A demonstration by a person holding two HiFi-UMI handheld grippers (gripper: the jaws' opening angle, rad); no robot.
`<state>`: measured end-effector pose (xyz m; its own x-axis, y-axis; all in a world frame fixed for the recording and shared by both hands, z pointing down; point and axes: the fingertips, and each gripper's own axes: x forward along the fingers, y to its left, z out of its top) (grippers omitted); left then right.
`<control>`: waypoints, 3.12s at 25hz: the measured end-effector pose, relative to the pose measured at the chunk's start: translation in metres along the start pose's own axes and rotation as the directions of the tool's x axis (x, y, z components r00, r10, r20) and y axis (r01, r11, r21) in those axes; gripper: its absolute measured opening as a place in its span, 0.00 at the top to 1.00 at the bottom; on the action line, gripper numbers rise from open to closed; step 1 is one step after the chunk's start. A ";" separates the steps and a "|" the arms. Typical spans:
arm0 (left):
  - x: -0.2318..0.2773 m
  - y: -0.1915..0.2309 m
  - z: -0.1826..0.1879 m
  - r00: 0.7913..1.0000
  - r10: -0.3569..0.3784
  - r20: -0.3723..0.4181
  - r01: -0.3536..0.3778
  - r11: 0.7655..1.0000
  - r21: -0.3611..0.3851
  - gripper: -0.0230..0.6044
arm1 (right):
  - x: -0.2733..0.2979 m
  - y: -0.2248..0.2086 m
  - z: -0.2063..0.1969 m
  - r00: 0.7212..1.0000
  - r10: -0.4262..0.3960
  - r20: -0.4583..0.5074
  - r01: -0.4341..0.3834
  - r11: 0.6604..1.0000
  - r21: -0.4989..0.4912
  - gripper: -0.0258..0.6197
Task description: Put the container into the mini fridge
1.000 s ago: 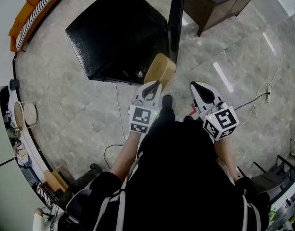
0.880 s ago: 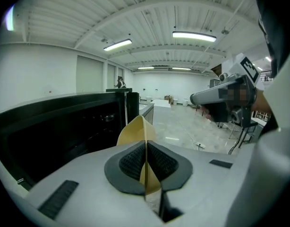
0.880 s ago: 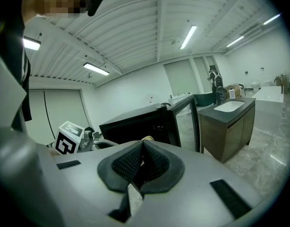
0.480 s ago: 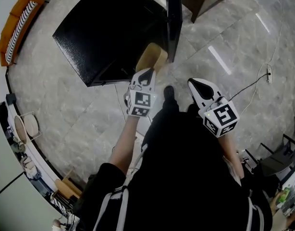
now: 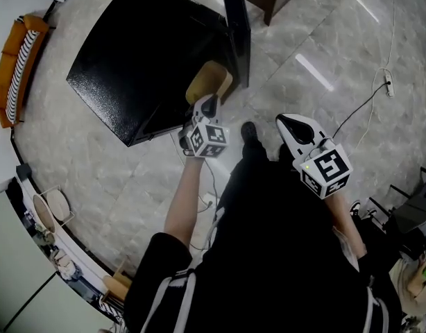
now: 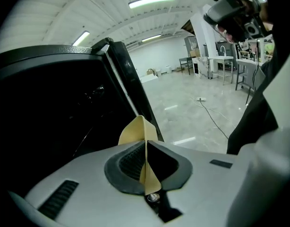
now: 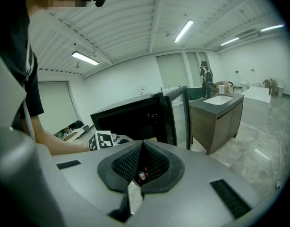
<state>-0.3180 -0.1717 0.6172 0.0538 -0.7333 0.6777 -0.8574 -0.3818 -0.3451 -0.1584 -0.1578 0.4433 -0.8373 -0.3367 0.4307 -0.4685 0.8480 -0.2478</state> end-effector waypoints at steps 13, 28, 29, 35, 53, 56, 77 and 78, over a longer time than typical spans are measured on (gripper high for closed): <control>0.055 0.033 -0.043 0.988 0.125 -0.089 -0.112 0.984 0.135 0.90 | -0.005 -0.010 -0.017 0.997 -0.052 -0.051 0.054 0.998 0.031 0.93; 0.100 0.062 -0.088 0.968 0.143 -0.207 -0.132 0.989 0.068 0.90 | -0.014 -0.019 -0.026 0.991 -0.110 -0.074 0.114 0.992 0.054 0.93; 0.102 0.062 -0.090 0.967 0.142 -0.212 -0.131 0.989 0.067 0.90 | -0.014 -0.019 -0.026 0.991 -0.112 -0.074 0.116 0.992 0.056 0.93; 0.115 0.068 -0.104 0.956 0.130 -0.264 -0.126 0.991 0.034 0.89 | -0.017 -0.019 -0.028 0.990 -0.123 -0.074 0.127 0.990 0.060 0.93; 0.135 0.091 -0.131 0.926 0.140 -0.351 -0.143 0.990 0.019 0.89 | -0.025 -0.031 -0.032 0.981 -0.175 -0.081 0.181 0.981 0.071 0.93; 0.136 0.091 -0.134 0.923 0.145 -0.358 -0.148 0.989 0.017 0.89 | -0.027 -0.035 -0.033 0.979 -0.184 -0.082 0.191 0.979 0.076 0.93; 0.101 0.077 -0.107 0.931 0.160 -0.328 -0.163 0.986 0.020 0.89 | -0.028 -0.032 -0.019 0.992 -0.123 0.003 0.123 0.990 0.069 0.93; 0.098 0.075 -0.104 0.932 0.162 -0.324 -0.165 0.986 0.020 0.89 | -0.029 -0.032 -0.018 0.993 -0.118 0.011 0.117 0.991 0.065 0.93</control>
<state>-0.4306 -0.2140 0.7254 -0.2547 -0.5636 0.7858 -0.8442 -0.2668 -0.4649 -0.1143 -0.1684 0.4547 -0.7793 -0.4386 0.4476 -0.5805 0.7742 -0.2521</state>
